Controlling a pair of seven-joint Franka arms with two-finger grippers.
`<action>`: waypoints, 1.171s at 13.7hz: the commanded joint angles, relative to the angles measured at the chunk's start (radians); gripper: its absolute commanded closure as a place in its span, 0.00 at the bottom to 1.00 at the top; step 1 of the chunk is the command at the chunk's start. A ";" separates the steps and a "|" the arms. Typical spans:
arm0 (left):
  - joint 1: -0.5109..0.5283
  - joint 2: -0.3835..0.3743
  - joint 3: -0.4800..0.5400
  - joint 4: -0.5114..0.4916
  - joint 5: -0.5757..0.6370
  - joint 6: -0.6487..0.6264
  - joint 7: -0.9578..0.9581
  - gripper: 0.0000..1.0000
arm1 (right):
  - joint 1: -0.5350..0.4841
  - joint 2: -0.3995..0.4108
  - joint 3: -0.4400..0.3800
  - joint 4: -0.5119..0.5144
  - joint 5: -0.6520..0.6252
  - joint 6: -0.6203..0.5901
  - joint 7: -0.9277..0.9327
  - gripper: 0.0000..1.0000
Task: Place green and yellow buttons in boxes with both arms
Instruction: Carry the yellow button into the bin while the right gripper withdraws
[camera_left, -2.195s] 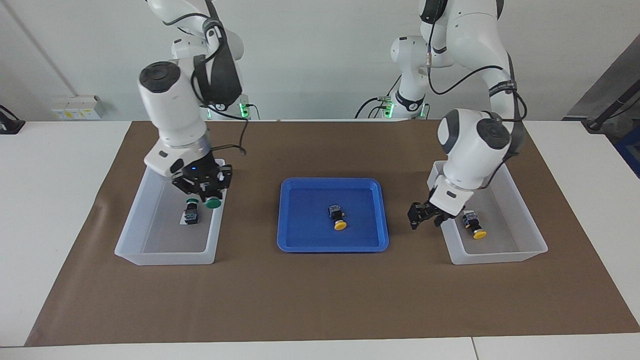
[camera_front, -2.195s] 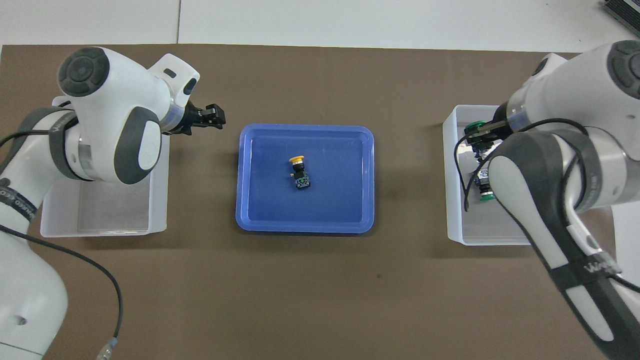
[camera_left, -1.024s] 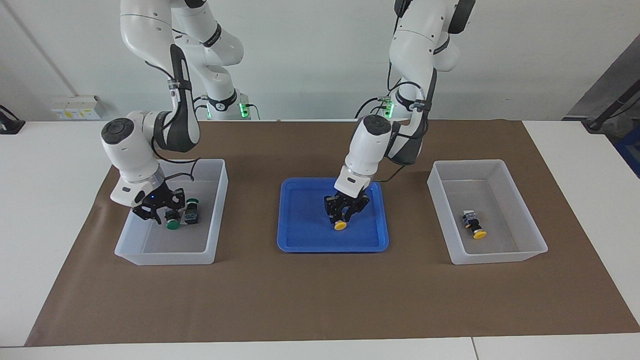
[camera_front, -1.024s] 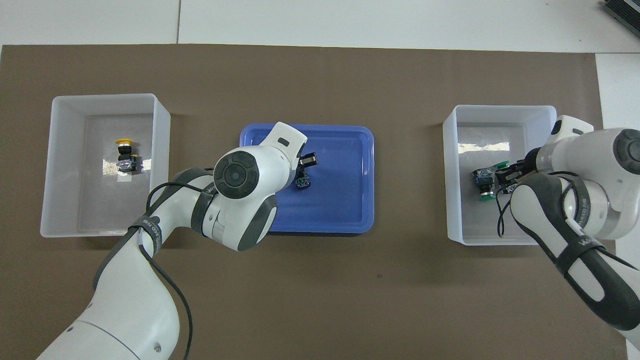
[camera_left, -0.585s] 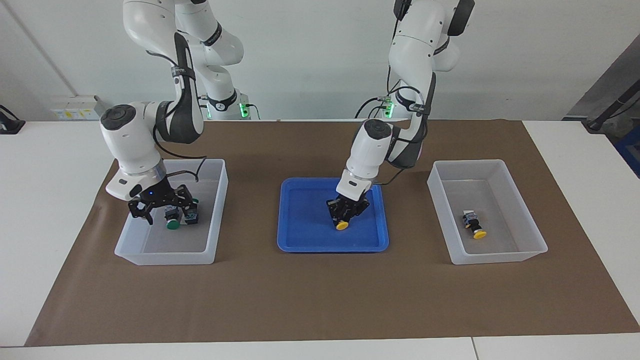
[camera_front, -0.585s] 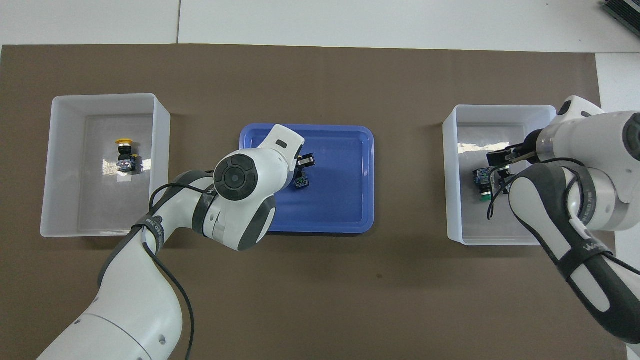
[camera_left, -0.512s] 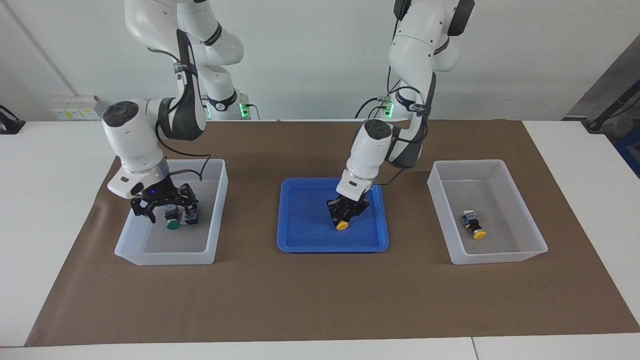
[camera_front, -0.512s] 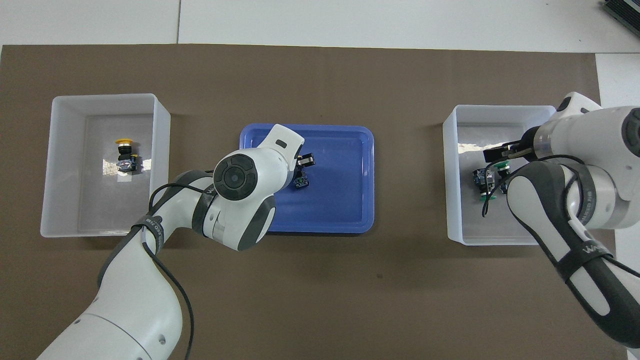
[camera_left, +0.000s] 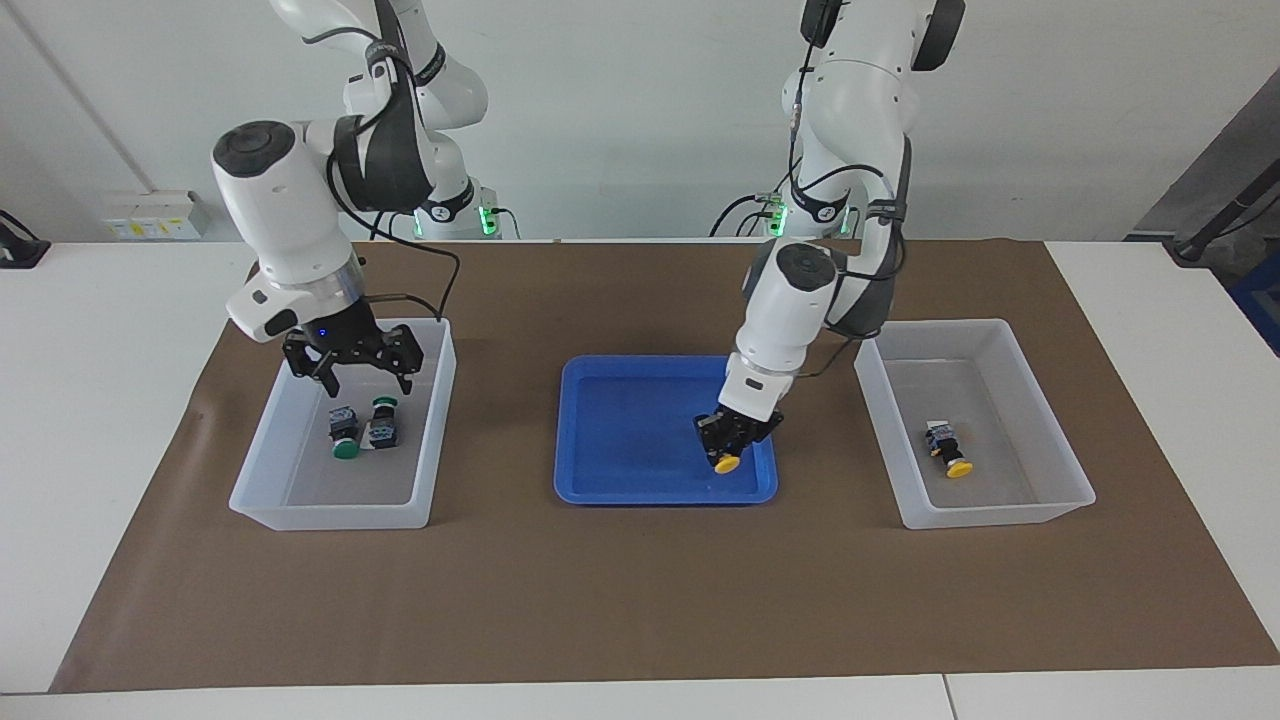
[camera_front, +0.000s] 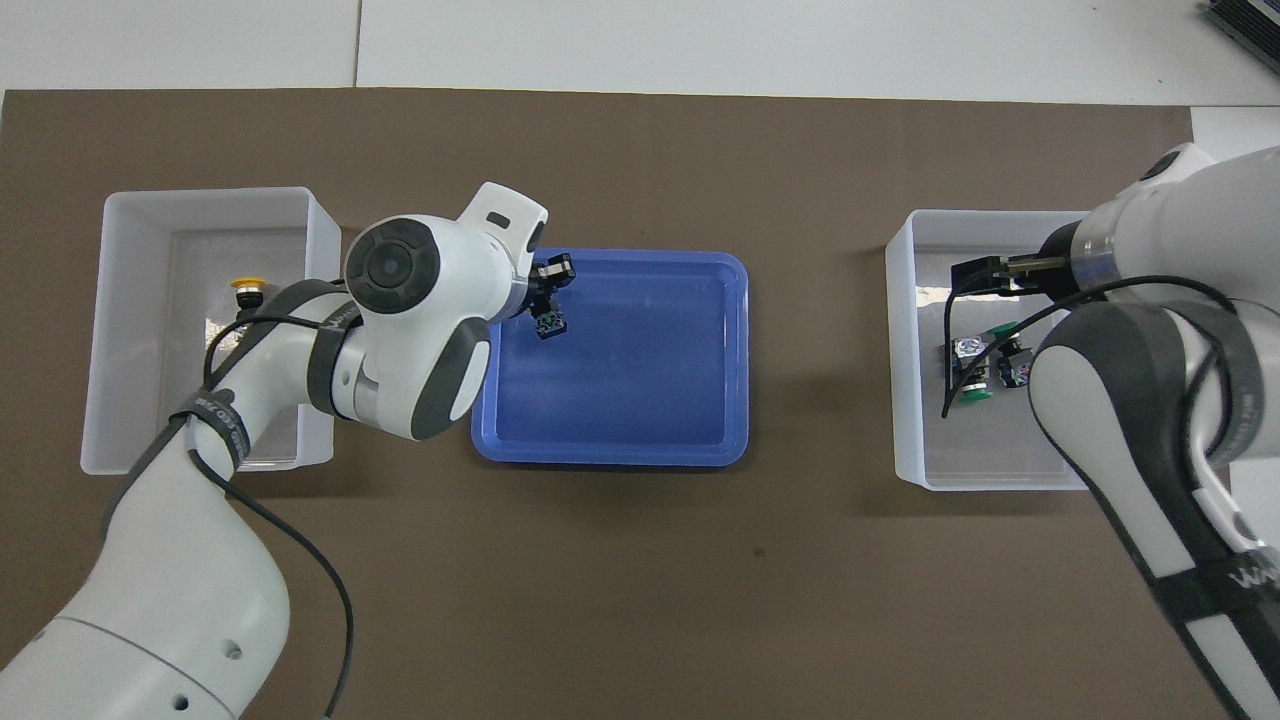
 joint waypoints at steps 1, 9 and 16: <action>0.111 -0.049 -0.012 0.079 -0.013 -0.201 0.129 1.00 | -0.021 -0.033 -0.008 0.132 -0.004 -0.218 0.016 0.00; 0.445 -0.104 0.001 0.074 -0.033 -0.343 0.686 1.00 | -0.068 -0.121 -0.005 0.197 -0.013 -0.439 -0.005 0.00; 0.544 -0.099 0.005 -0.152 -0.022 -0.060 0.799 1.00 | -0.058 -0.124 0.001 0.192 -0.005 -0.442 -0.008 0.00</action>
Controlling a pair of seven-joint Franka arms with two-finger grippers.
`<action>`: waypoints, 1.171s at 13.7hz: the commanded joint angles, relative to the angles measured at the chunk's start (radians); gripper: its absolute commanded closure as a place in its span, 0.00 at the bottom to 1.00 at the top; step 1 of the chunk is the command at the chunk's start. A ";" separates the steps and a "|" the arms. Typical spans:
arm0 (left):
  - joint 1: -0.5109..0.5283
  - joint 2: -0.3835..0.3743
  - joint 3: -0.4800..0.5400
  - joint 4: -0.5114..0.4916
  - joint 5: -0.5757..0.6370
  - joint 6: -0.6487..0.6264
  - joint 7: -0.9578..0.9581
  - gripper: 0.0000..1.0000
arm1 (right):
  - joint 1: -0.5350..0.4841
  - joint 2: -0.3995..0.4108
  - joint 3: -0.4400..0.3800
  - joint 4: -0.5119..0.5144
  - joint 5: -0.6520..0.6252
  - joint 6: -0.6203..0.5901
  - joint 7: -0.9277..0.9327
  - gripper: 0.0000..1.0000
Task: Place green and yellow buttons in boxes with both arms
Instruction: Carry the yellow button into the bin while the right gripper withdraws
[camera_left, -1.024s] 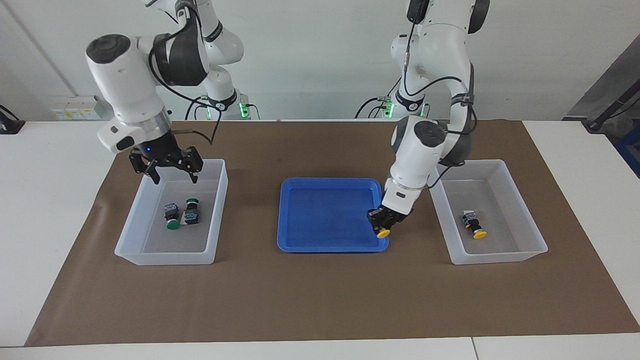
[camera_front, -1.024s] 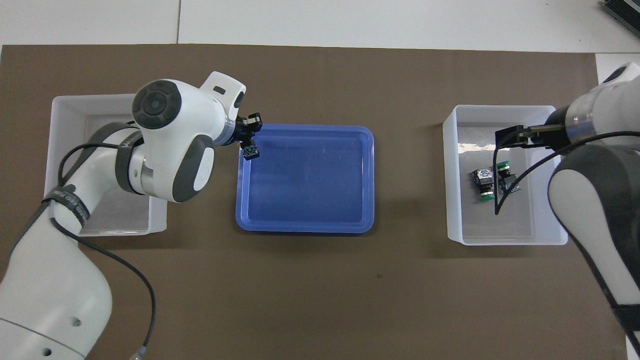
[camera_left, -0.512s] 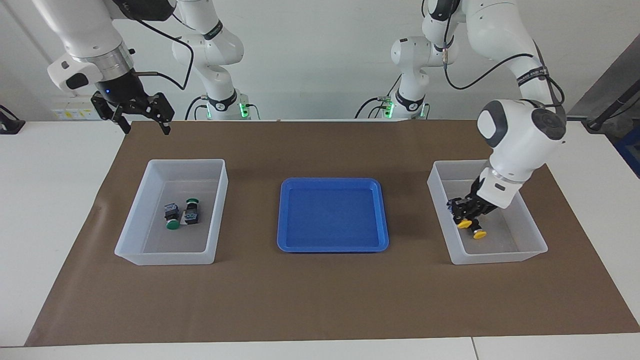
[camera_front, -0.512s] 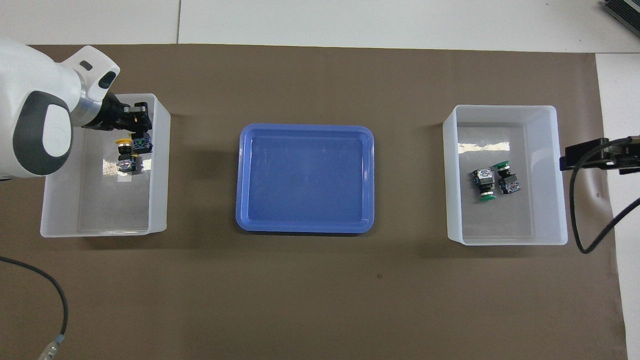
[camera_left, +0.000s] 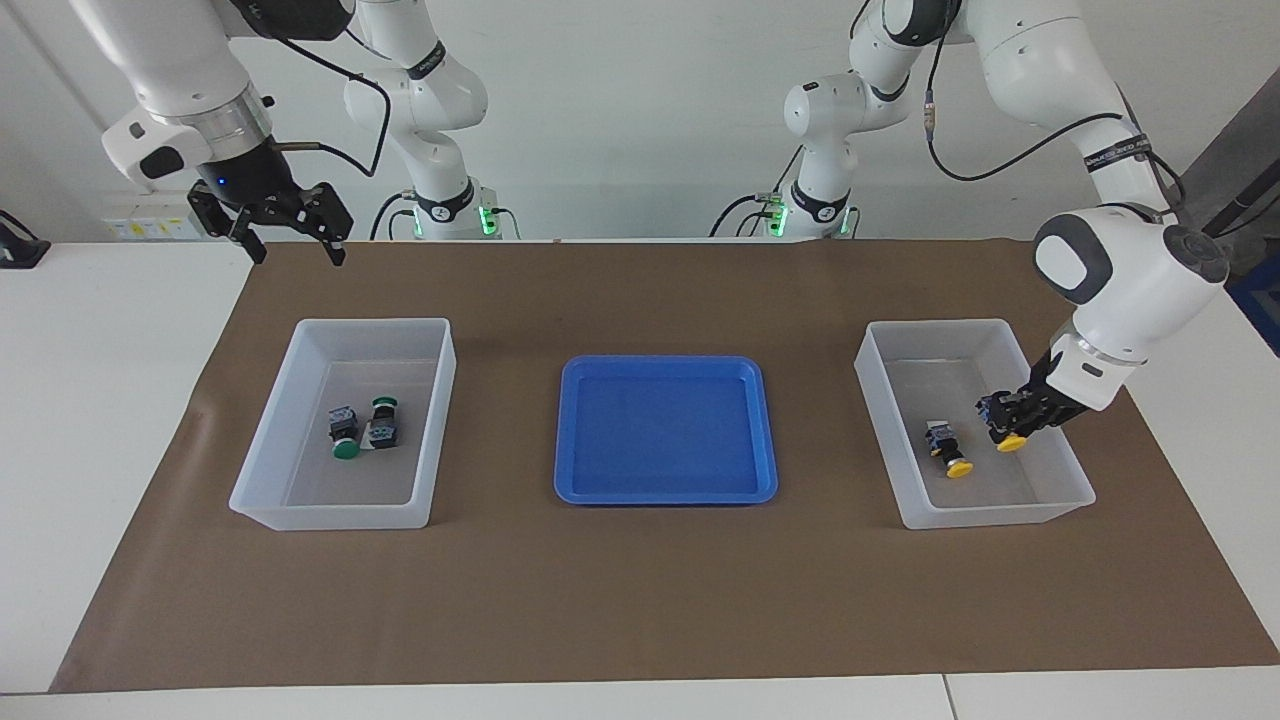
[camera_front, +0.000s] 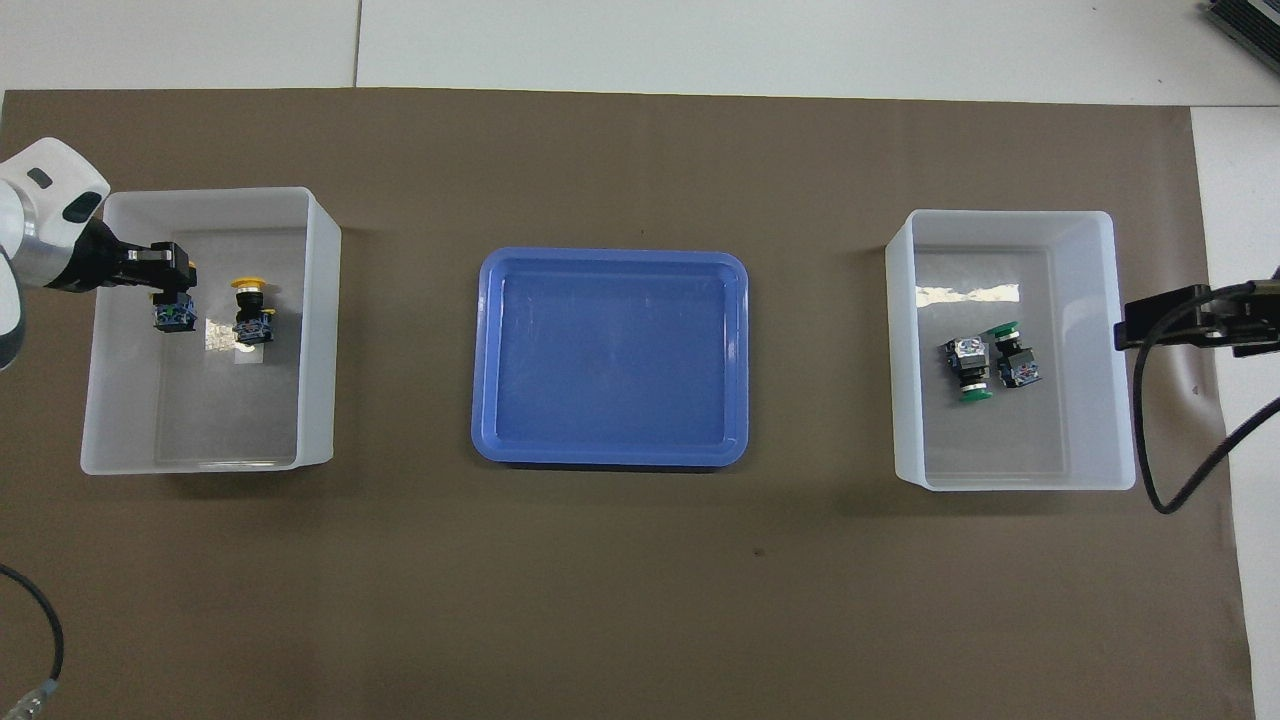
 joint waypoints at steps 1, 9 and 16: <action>0.002 -0.007 -0.005 -0.108 -0.008 0.139 0.019 1.00 | -0.003 -0.006 0.010 0.001 -0.011 -0.009 -0.008 0.00; -0.016 0.015 -0.003 0.057 -0.005 -0.058 0.008 0.13 | -0.013 -0.008 0.006 -0.002 -0.012 -0.004 -0.015 0.00; -0.148 -0.016 -0.005 0.385 0.127 -0.654 -0.127 0.13 | -0.015 -0.009 0.003 -0.001 -0.008 -0.016 -0.083 0.00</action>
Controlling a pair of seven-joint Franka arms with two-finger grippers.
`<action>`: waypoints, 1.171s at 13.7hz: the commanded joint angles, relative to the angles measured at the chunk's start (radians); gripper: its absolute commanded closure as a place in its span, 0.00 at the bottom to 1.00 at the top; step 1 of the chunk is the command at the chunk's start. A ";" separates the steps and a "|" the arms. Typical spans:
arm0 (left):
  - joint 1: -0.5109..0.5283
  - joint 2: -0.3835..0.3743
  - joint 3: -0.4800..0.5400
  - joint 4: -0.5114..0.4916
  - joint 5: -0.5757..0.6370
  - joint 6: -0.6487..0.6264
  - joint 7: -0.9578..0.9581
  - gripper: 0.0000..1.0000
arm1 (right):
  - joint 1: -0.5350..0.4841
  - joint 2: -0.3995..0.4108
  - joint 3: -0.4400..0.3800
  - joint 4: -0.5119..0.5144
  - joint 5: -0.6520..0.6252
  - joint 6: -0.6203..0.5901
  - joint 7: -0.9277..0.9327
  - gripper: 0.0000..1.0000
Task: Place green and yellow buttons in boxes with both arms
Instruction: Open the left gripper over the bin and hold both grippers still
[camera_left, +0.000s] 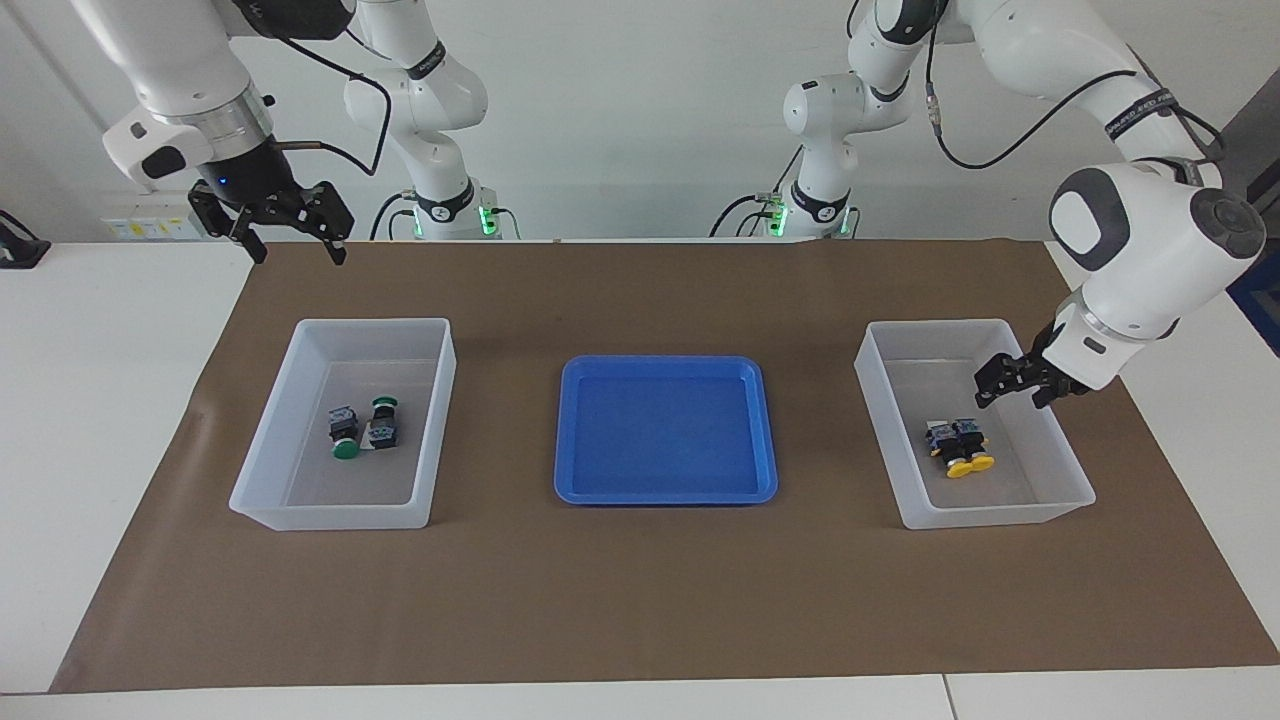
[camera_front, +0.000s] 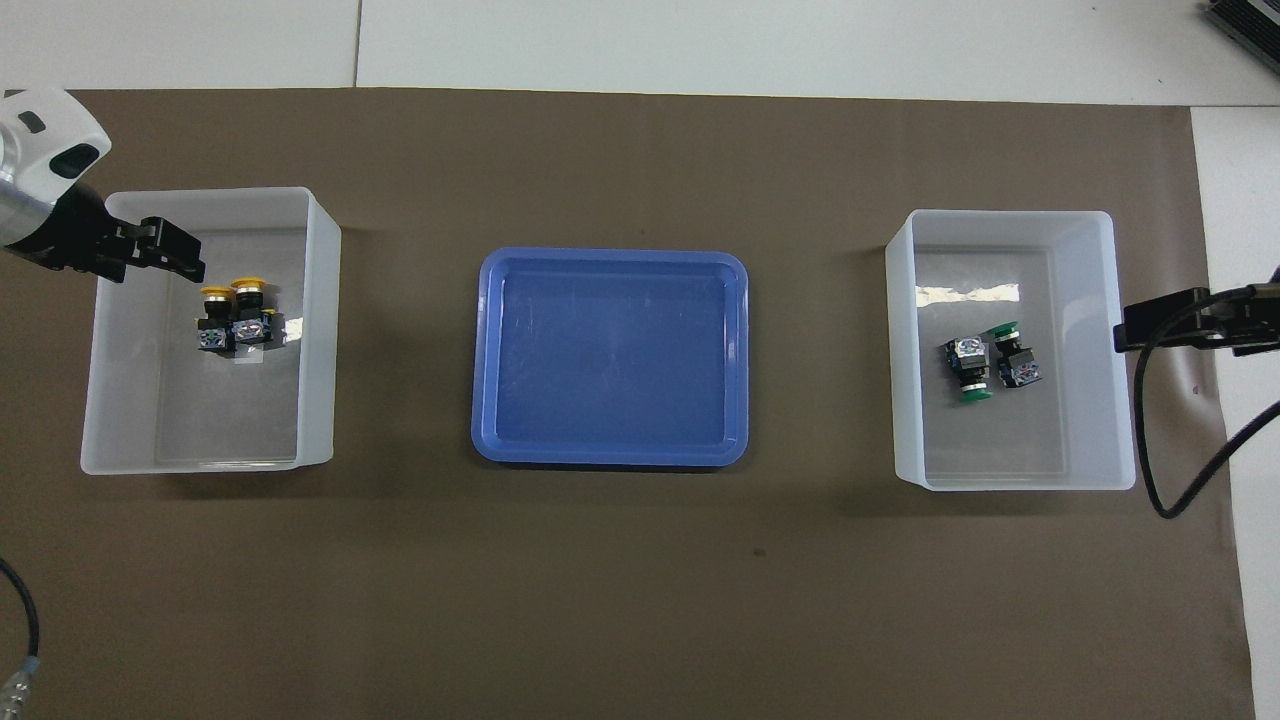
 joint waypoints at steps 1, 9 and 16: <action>-0.064 -0.015 0.008 0.075 0.028 -0.160 -0.050 0.12 | -0.013 -0.009 0.003 -0.004 -0.008 -0.014 -0.042 0.00; -0.121 -0.242 -0.002 -0.033 0.011 -0.261 -0.083 0.00 | 0.000 -0.009 0.012 -0.006 -0.004 -0.009 -0.042 0.00; -0.111 -0.291 -0.001 -0.128 0.013 -0.166 -0.084 0.00 | -0.001 -0.009 0.012 -0.004 -0.004 -0.009 -0.042 0.00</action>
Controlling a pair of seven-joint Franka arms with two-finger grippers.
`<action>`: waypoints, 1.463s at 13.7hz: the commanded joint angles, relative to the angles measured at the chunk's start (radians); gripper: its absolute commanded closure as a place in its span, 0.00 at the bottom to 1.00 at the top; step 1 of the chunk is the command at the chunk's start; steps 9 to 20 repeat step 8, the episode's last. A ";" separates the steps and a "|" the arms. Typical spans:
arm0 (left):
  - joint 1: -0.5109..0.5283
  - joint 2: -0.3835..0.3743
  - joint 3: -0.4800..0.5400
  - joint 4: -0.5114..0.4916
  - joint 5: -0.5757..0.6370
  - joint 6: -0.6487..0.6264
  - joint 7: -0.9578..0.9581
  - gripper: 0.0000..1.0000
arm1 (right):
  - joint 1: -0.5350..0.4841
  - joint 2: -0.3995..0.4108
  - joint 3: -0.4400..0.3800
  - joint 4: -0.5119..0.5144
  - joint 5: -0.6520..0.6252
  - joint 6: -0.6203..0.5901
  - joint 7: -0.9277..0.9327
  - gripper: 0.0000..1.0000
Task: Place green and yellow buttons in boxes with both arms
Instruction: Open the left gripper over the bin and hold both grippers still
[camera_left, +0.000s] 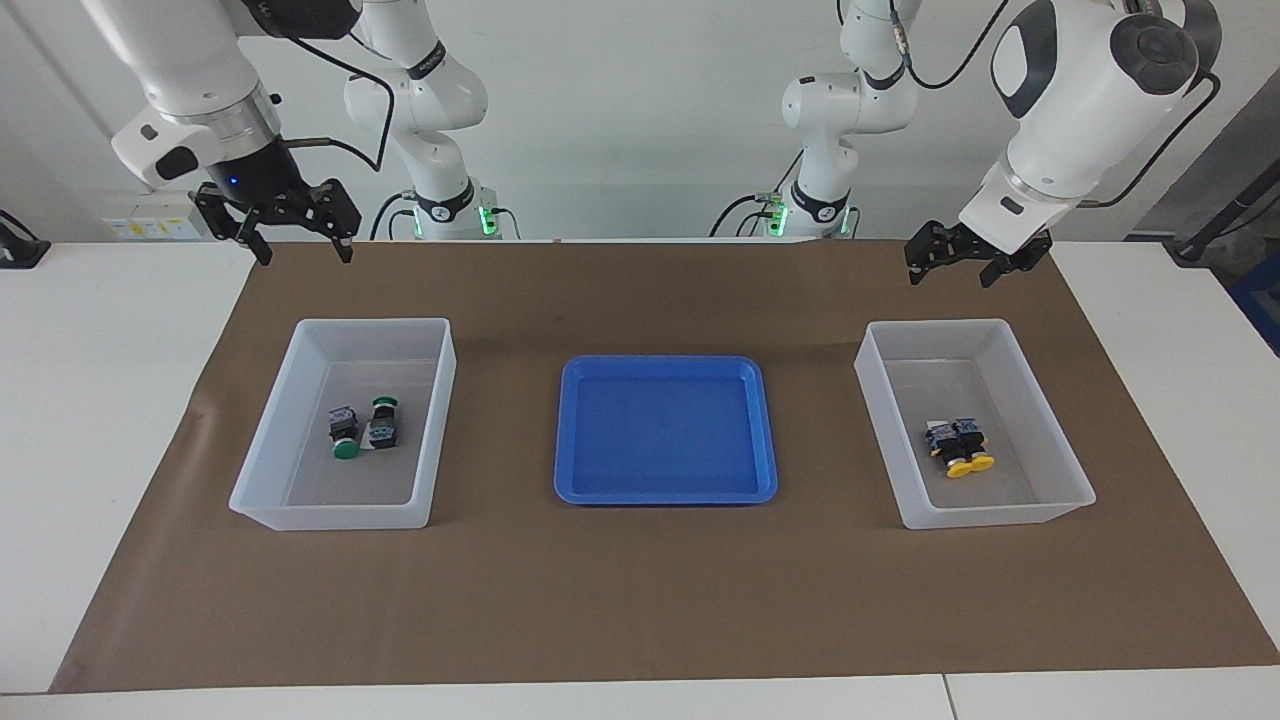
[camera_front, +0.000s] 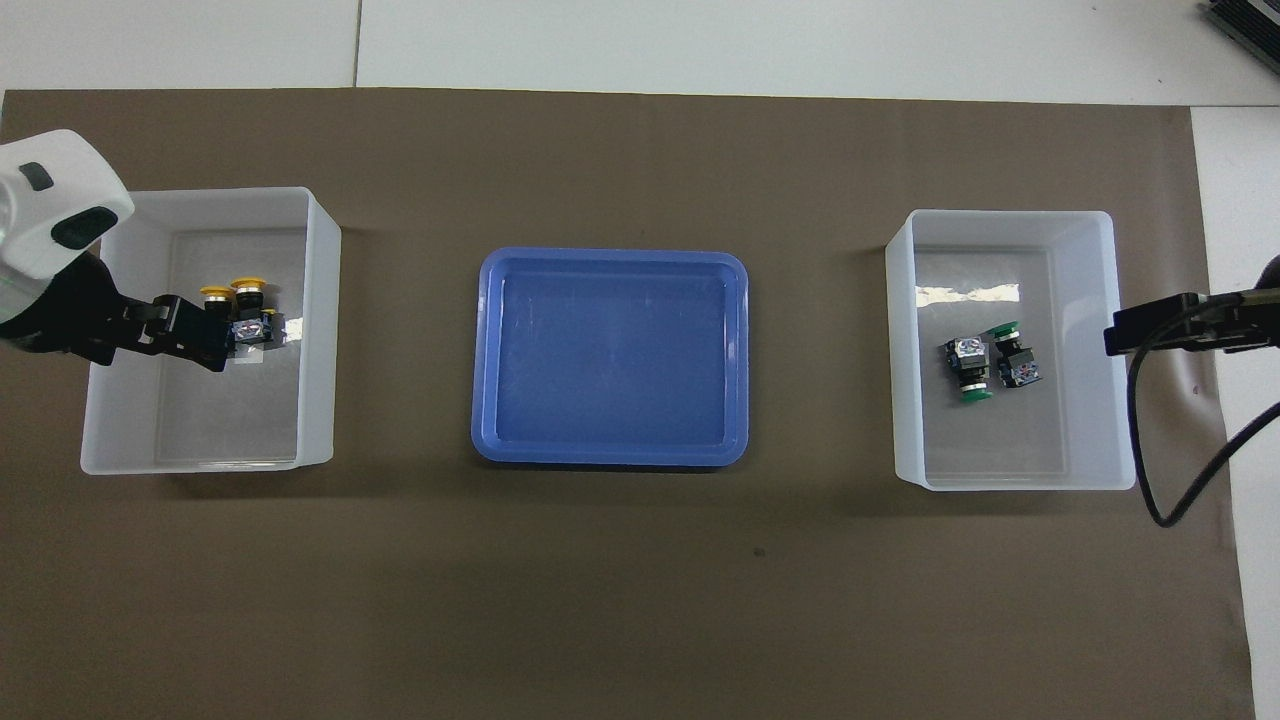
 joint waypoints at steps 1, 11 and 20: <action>0.000 -0.035 0.002 -0.039 0.010 0.070 0.001 0.00 | -0.006 -0.009 0.004 -0.006 -0.004 -0.009 -0.021 0.00; 0.003 -0.035 0.001 -0.027 0.010 0.189 0.001 0.00 | -0.006 -0.009 0.004 -0.006 -0.004 -0.009 -0.021 0.00; 0.003 -0.035 0.001 -0.027 0.010 0.189 0.001 0.00 | -0.006 -0.009 0.004 -0.006 -0.004 -0.009 -0.021 0.00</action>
